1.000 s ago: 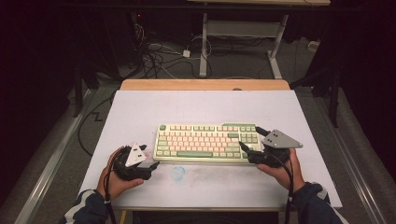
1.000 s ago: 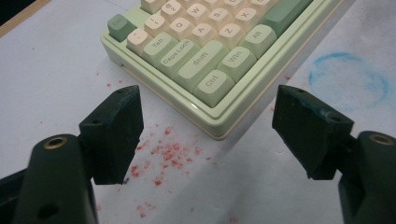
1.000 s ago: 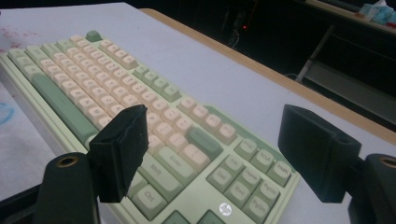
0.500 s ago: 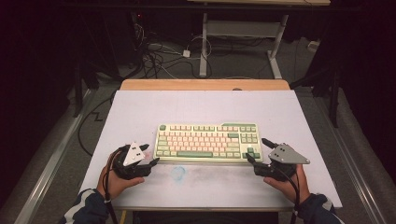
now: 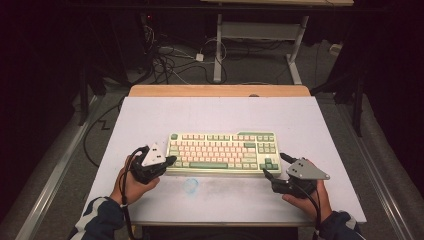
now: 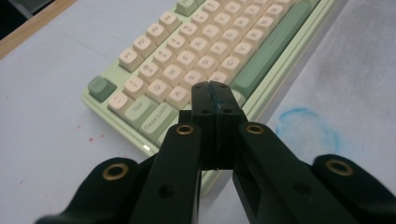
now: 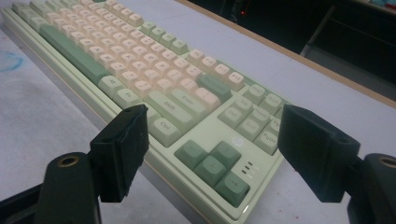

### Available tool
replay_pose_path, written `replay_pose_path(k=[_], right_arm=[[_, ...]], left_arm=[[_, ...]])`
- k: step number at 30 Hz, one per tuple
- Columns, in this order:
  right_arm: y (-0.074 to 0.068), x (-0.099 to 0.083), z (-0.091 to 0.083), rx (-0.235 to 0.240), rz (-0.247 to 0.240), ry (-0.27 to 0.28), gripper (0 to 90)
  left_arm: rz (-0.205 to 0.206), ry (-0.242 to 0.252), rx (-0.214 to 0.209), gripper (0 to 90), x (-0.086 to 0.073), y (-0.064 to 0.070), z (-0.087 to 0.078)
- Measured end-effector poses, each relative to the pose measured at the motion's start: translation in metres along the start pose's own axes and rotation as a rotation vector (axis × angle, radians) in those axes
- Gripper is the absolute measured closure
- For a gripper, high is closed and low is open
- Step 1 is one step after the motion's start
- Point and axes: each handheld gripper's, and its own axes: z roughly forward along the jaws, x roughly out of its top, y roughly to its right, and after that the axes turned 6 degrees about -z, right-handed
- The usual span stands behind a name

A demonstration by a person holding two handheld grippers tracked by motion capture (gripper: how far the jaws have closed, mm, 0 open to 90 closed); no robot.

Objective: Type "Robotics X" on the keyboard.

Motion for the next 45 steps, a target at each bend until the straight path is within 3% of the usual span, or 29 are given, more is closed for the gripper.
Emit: replay_pose_path(k=[6,8,19,26,35,39,45], right_arm=[[-0.001,-0.001,0.003,0.009,-0.002,-0.009,25.7],[-0.001,-0.001,0.003,0.008,-0.003,-0.013,25.7],[-0.001,-0.002,0.004,0.018,-0.011,-0.023,25.9],[-0.002,-0.002,0.005,0.043,0.002,-0.03,26.2],[-0.002,-0.003,0.006,0.048,0.002,-0.031,26.2],[-0.002,-0.003,0.006,0.044,0.0,-0.032,26.3],[-0.001,-0.002,0.004,0.038,0.004,-0.023,26.5]], left_arm=[[0.019,-0.036,-0.025,87.7,0.007,0.011,0.021],[0.009,-0.042,-0.036,87.7,0.008,0.015,0.029],[0.062,-0.13,-0.089,87.7,0.008,0.039,0.072],[0.084,-0.187,-0.084,87.7,0.001,0.044,0.093],[0.083,-0.207,-0.07,87.7,-0.002,0.043,0.104],[0.102,-0.22,-0.065,87.8,-0.005,0.043,0.105],[0.106,-0.157,-0.069,87.8,0.005,0.042,0.095]])
